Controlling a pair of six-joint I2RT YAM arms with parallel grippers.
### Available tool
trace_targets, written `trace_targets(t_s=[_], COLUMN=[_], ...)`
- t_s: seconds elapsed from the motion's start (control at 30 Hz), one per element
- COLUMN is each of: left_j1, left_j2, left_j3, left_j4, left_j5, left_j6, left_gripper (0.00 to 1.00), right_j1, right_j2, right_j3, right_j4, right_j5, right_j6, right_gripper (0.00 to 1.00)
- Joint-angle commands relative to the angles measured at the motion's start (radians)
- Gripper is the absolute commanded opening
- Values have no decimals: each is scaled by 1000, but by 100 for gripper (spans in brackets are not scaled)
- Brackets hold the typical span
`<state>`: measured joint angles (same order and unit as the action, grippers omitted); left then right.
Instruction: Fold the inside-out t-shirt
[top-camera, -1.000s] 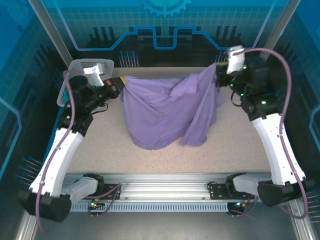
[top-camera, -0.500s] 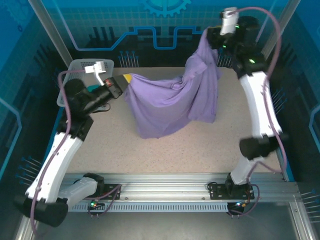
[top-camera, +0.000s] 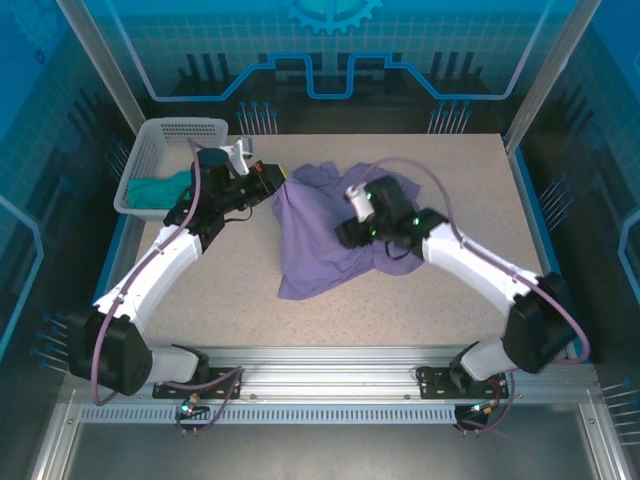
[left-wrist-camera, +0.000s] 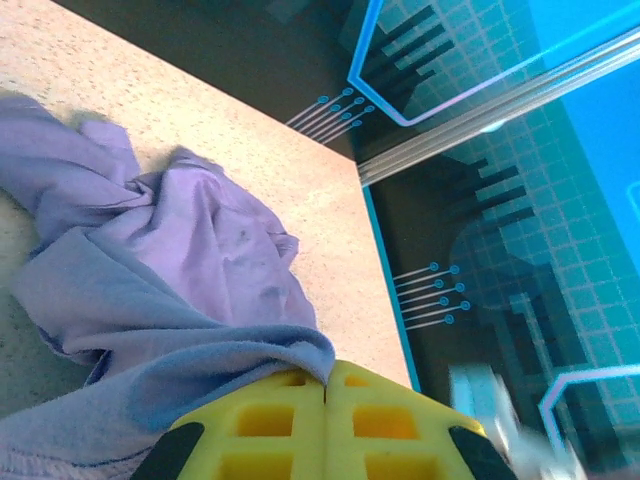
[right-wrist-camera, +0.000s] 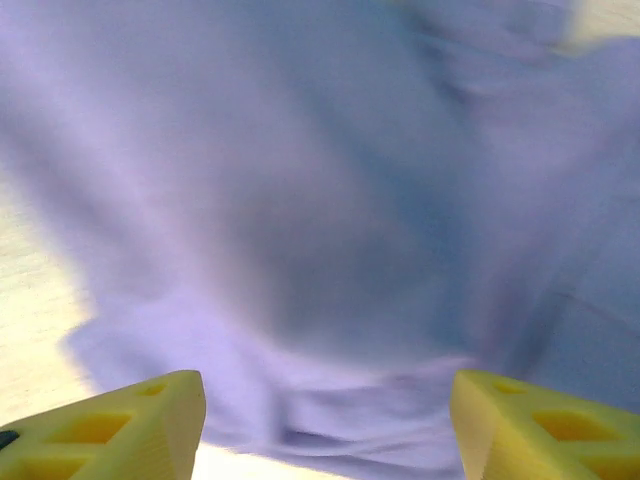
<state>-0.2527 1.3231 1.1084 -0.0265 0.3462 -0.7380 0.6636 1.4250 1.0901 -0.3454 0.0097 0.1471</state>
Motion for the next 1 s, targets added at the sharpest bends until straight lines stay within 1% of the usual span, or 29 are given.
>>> trace_targets(t_s=[0.0,0.1,0.17,0.27,0.37,0.53,0.63,0.7,0.73,0.8,0.87,0.93,0.97], left_j1=[-4,-3,-3,-4,-3,-3,-3,-3,-3,-3,-2,2,7], left_j2=[-40,-42,-41,-38,-35,-30,-27,-23,-19,-13,-8,-7,-5], left_j3=[13,14,18,23,21,20,18,17,17,21,28,38,44], left_j4=[-29,-33,-40,-48,-47,-46,-47,-47,-50,-54,-76,-104,-118], left_j5=[-61,-73,-78,-85,-85,-83,-88,-92,-94,-102,-129,-165,-184], left_j6=[63,71,79,90,90,95,101,101,104,111,131,157,169], left_gripper=[0,0,0,0,0,0,0,0,0,0,0,0,0], right_j1=[128,252,303,344,364,369,370,371,370,370,367,349,332], right_j2=[53,143,201,297,375,471,517,533,539,535,483,389,323], right_j3=[-149,-185,-176,-123,-64,9,49,61,67,74,63,36,13], right_j4=[243,346,374,361,329,272,236,224,213,182,144,117,111], right_j5=[-39,-21,-10,18,60,79,105,108,107,117,139,131,104], right_j6=[90,119,112,94,62,38,18,7,1,-14,-36,-53,-61], right_gripper=[66,63,60,57,57,56,53,50,44,26,9,0,0])
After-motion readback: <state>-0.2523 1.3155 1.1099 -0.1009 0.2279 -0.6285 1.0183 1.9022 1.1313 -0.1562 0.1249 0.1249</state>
